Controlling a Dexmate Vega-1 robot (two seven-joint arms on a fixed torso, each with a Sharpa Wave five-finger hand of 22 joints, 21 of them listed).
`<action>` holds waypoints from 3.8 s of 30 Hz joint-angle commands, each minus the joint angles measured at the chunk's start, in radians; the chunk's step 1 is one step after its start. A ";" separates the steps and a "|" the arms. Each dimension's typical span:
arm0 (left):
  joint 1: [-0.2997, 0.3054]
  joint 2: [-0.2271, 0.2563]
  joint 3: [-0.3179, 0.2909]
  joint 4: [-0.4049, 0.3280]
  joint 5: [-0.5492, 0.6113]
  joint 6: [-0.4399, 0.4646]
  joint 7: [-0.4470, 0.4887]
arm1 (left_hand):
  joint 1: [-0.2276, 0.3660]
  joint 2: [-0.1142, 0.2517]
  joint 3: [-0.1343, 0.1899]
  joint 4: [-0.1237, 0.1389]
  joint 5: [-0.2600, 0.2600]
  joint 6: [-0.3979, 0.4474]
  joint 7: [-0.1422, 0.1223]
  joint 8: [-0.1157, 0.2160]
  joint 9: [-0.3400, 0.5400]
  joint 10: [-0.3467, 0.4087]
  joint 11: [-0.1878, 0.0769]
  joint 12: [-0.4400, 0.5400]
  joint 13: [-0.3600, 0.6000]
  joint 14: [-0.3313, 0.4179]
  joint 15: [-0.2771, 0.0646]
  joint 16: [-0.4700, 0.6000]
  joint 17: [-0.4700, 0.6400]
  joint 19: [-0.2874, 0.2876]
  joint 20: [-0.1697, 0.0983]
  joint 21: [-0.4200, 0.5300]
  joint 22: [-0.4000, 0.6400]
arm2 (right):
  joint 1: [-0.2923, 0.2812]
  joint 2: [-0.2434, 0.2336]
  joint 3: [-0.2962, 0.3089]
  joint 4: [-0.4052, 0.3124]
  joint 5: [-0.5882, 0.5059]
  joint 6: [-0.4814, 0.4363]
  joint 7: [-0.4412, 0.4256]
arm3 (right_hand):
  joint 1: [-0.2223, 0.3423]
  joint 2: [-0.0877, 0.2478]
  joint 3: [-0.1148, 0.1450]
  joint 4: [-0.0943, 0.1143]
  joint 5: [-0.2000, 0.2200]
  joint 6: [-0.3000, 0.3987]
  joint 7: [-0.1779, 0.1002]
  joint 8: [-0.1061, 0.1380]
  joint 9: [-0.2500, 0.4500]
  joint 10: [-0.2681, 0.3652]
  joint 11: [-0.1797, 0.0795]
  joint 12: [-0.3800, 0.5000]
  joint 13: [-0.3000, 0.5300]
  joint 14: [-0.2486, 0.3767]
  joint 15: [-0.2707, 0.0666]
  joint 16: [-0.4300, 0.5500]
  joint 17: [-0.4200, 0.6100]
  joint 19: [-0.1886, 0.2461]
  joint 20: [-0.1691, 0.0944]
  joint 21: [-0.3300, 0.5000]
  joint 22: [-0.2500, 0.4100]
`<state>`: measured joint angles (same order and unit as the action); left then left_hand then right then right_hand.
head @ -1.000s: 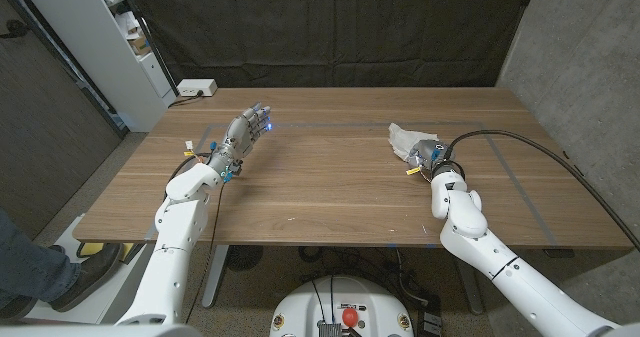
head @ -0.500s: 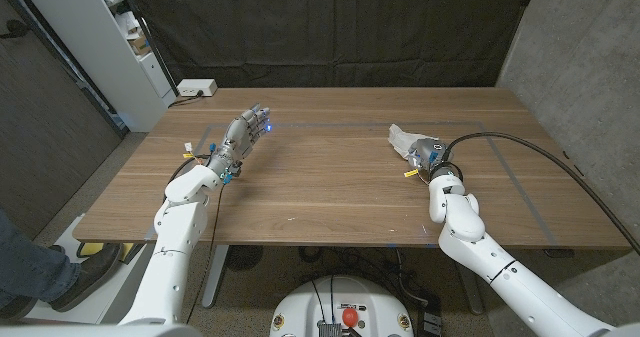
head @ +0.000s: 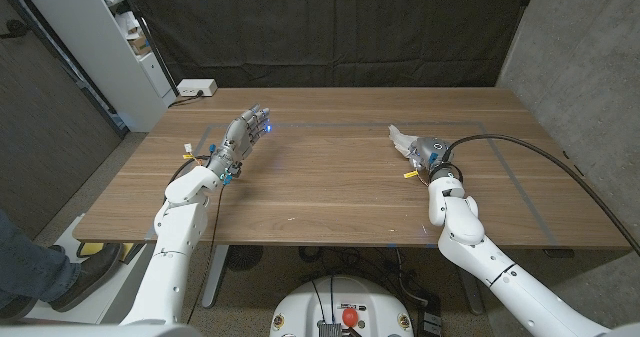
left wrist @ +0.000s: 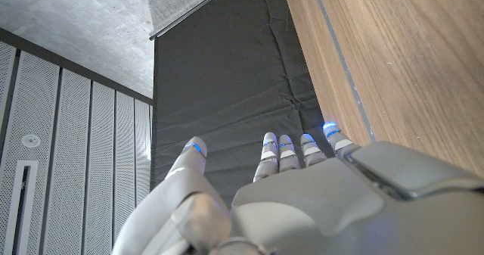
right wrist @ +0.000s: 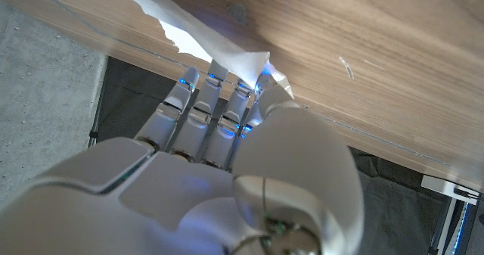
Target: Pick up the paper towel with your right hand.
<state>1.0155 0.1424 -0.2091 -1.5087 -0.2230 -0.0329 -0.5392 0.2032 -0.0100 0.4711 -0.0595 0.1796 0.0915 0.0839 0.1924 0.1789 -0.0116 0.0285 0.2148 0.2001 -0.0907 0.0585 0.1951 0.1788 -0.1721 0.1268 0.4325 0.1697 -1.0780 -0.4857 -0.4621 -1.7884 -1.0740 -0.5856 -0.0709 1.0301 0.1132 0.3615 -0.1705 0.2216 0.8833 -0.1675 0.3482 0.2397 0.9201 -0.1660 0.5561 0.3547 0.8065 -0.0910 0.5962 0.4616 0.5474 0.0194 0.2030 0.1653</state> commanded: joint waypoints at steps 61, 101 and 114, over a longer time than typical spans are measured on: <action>-0.001 0.005 -0.004 -0.001 -0.017 -0.015 -0.033 | 0.000 0.014 -0.002 -0.015 -0.003 0.011 0.001 0.000 0.004 0.000 -0.001 0.002 0.002 0.001 0.001 -0.002 0.006 -0.073 0.006 -0.028 0.007 | -0.089 0.011 0.070 -0.166 -0.089 0.086 -0.113 | 0.017 0.008 -0.021 0.031 -0.027 0.004 0.000 -0.004 0.012 -0.015 -0.003 0.035 0.028 0.009 -0.128 -0.042 0.029 -0.007 0.001 -0.010 0.005; -0.031 0.010 0.000 0.030 -0.019 -0.024 -0.047 | -0.003 0.019 -0.004 -0.020 -0.003 0.015 0.002 -0.001 0.004 0.000 -0.003 0.002 0.002 0.001 -0.001 -0.002 0.006 -0.070 0.007 -0.044 0.007 | -0.070 0.015 0.119 -0.198 -0.049 0.240 -0.174 | 0.023 0.013 -0.032 0.034 -0.028 0.020 0.001 -0.003 0.017 -0.010 -0.001 0.046 0.023 0.016 -0.132 -0.066 0.045 -0.005 -0.002 -0.010 0.004; -0.048 0.000 0.002 0.045 -0.025 -0.031 -0.052 | -0.003 0.020 -0.004 -0.022 -0.003 0.016 0.002 0.000 0.004 0.001 -0.002 0.002 0.001 0.000 0.000 -0.002 0.006 -0.070 0.008 -0.049 0.007 | -0.067 0.020 0.129 -0.213 -0.060 0.252 -0.187 | 0.024 0.012 -0.035 0.034 -0.027 0.024 0.000 -0.003 0.018 -0.007 0.001 0.049 0.021 0.021 -0.132 -0.072 0.049 -0.006 -0.001 -0.010 0.004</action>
<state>0.9812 0.1510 -0.2082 -1.4757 -0.2431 -0.0585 -0.5865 0.1980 0.0030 0.4660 -0.0761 0.1796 0.0985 0.0873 0.1925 0.1790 -0.0116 0.0285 0.2148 0.2003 -0.0907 0.0585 0.1951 0.1788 -0.1721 0.1268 0.3843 0.1743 -1.1511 -0.4720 -0.3406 -1.9918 -1.1238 -0.3451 -0.2459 1.0507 0.1188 0.3296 -0.1363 0.1957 0.8968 -0.1643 0.3413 0.2527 0.9053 -0.1692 0.6002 0.3740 0.8151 -0.0965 0.5249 0.5079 0.5385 0.0178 0.1953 0.1653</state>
